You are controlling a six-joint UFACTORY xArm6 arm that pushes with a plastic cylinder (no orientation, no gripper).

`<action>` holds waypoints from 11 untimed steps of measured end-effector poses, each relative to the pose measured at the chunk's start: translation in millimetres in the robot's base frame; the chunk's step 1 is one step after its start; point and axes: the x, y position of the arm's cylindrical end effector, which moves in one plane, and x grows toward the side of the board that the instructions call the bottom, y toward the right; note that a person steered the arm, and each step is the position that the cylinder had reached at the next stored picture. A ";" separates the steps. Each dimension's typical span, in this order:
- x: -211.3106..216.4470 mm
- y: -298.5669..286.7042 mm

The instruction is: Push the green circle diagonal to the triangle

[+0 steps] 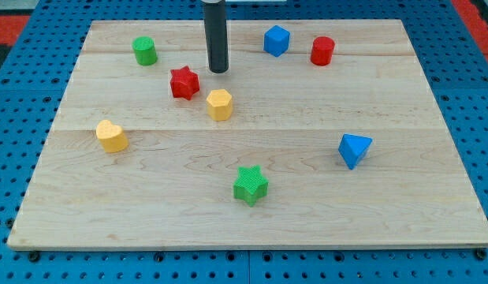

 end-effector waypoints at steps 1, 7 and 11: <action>-3.5 -16.0; -40.7 -162.2; -21.3 -27.7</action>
